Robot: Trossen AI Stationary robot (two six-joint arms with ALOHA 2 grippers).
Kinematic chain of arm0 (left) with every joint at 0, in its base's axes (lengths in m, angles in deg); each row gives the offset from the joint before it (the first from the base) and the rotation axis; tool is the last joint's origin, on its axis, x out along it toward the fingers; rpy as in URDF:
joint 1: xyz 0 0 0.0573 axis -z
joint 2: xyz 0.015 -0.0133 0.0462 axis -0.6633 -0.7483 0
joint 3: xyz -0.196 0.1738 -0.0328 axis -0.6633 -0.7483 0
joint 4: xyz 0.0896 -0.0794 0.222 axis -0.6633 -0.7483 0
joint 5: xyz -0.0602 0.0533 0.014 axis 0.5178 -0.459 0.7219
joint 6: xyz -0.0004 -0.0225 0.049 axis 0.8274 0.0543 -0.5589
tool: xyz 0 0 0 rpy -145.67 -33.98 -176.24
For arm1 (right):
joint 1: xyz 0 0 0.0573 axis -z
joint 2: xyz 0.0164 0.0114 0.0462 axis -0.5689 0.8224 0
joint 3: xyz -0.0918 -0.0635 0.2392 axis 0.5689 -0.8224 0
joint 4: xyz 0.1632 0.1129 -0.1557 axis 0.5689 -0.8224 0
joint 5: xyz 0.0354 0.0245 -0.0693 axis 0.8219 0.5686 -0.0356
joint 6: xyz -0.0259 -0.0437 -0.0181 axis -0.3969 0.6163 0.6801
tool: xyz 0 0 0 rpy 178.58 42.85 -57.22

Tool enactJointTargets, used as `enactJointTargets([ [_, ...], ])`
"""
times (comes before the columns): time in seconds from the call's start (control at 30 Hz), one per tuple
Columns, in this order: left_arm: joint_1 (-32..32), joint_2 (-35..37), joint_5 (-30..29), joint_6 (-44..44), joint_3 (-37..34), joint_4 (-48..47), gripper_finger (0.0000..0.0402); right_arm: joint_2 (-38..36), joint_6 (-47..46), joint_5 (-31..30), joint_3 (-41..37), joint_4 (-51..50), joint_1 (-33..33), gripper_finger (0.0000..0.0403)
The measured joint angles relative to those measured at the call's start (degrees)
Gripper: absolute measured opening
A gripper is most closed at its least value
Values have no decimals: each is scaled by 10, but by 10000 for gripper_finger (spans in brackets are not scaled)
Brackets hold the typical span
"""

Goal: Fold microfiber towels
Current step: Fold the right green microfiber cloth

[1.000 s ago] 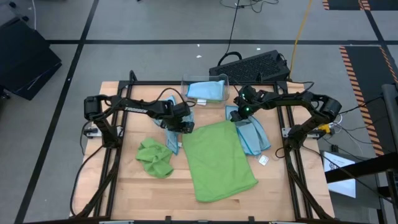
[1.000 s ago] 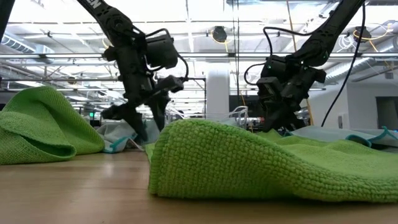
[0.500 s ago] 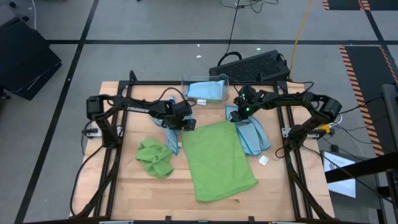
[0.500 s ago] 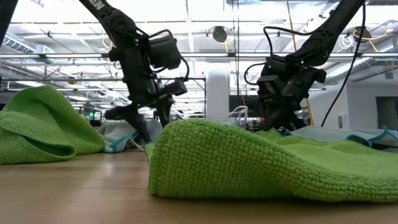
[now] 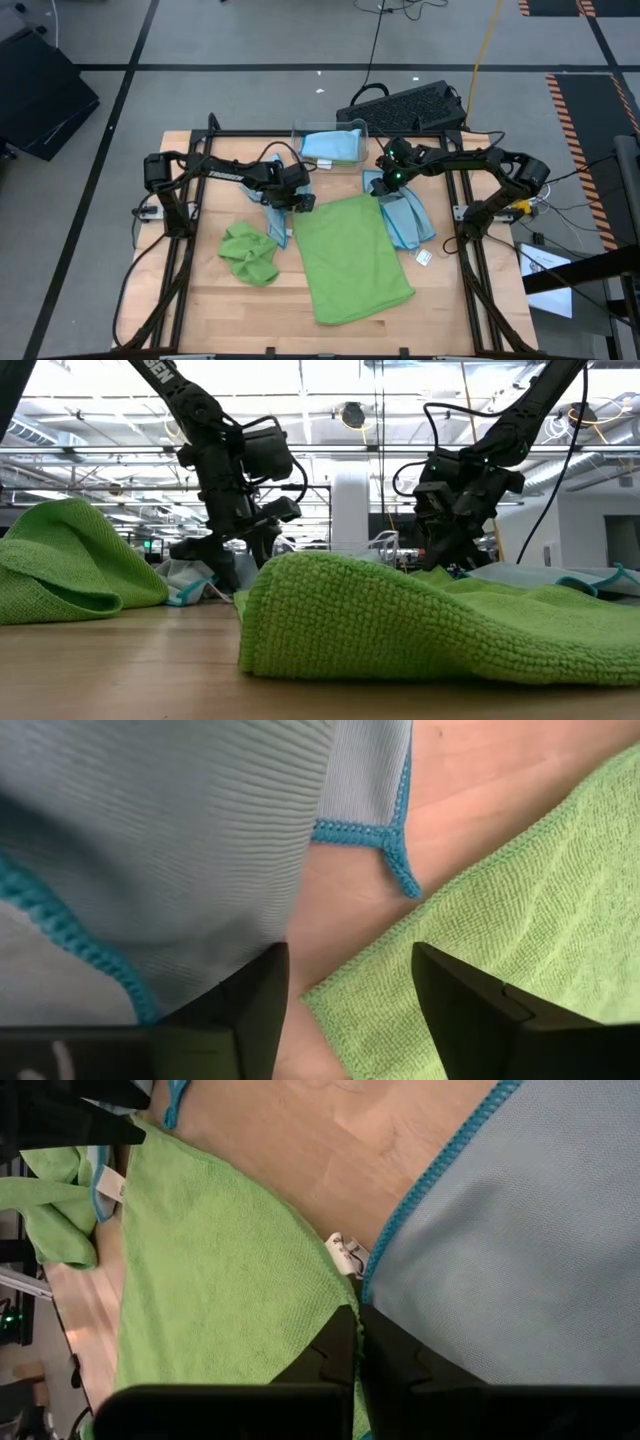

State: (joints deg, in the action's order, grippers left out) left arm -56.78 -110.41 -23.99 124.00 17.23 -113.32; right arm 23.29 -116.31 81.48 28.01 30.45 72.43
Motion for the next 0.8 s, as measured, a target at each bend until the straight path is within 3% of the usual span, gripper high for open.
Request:
enactJointTargets([
  [0.3, 9, 2, -10, -4, -1, -8, 148, 0, 3, -1, 0, 0, 0, 0],
  [0.53, 14, 1, 47, 2, -2, 0, 133, 0, 4, -1, 0, 0, 0, 0],
  [0.7, 16, 0, 40, -7, -2, 4, 121, 0, 5, -1, 0, 0, 0, 0],
  [0.8, 22, 0, 22, -23, -2, 9, 90, 0, 6, -9, 0, 0, 0, 0],
])
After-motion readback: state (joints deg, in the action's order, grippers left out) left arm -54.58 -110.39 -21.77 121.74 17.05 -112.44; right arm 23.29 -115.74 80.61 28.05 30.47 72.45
